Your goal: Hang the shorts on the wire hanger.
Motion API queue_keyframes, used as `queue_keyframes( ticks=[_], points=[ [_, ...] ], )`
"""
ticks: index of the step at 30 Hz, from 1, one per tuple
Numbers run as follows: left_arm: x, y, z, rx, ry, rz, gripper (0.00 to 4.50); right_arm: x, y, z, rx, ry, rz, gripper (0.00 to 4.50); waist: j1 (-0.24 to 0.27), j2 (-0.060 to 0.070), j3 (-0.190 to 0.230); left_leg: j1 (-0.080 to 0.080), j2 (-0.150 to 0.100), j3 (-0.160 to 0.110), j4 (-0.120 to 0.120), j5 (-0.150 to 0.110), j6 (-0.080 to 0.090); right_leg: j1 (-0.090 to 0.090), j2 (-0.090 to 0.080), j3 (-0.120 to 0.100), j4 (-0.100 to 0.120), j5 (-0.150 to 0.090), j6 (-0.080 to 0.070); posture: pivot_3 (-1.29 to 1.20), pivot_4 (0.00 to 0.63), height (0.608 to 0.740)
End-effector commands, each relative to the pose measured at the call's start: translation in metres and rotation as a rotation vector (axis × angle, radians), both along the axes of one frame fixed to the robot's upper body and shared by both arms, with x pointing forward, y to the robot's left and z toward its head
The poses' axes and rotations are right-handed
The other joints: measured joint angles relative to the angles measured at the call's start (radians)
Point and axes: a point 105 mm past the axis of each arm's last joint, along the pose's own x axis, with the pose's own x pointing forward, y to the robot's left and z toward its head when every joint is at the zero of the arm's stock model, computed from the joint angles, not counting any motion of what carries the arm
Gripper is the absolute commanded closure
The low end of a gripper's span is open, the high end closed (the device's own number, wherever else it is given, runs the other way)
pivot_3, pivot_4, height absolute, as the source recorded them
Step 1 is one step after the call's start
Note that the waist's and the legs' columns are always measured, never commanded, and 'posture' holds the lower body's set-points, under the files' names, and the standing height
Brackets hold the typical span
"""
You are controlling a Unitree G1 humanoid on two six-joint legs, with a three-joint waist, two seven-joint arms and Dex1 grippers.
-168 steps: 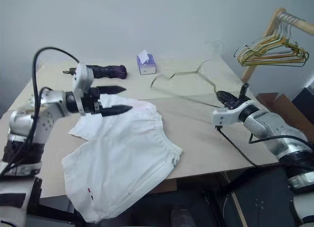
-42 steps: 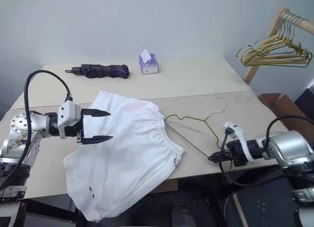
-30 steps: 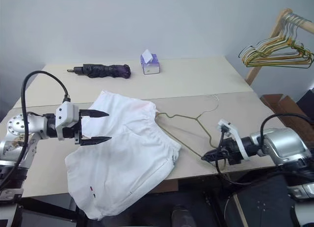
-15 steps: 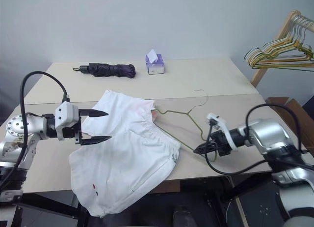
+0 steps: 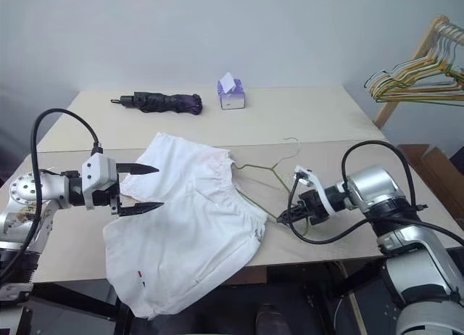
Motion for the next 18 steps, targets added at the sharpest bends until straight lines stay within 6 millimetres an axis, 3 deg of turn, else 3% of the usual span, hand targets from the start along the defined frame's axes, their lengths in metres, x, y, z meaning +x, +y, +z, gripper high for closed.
queue_keyframes(
  ticks=[1,7,10,14,18],
  points=[
    [0.003,-0.001,0.014,0.010,-0.066,-0.007,0.02,0.024,0.000,0.011,0.000,-0.047,-0.115,4.50,-0.001,0.000,0.000,0.000,0.000,0.000,0.000,0.000,0.000,0.000,0.000,0.000,0.000,0.000,0.000,0.05,0.035,0.740],
    [0.002,-0.001,0.013,0.012,-0.066,-0.010,0.02,0.029,-0.012,0.034,0.081,-0.148,-0.179,4.50,0.016,0.000,0.000,-0.002,0.000,0.000,0.000,0.000,0.000,-0.001,-0.001,-0.001,-0.001,0.000,0.000,0.04,0.036,0.740],
    [0.002,-0.001,0.012,0.009,-0.065,-0.008,0.02,0.018,-0.018,0.040,0.100,-0.211,-0.140,4.50,0.022,0.000,0.000,-0.002,0.000,0.000,0.000,0.000,0.000,-0.001,-0.001,-0.001,-0.001,0.000,0.000,0.04,0.036,0.740],
    [0.004,-0.002,0.012,0.007,-0.068,-0.011,0.02,-0.003,-0.008,0.033,0.086,-0.235,-0.020,4.50,0.016,0.000,0.000,-0.001,0.000,0.000,-0.001,0.000,0.000,0.000,0.000,-0.001,-0.001,0.000,0.000,0.03,0.035,0.740],
    [0.006,-0.004,0.014,0.007,-0.072,-0.018,0.02,0.006,-0.003,0.007,-0.042,-0.175,-0.057,4.50,-0.012,0.001,0.000,0.001,0.000,0.000,-0.001,0.000,0.000,0.000,0.001,0.000,0.000,0.000,0.000,0.03,0.030,0.740]
  ],
)
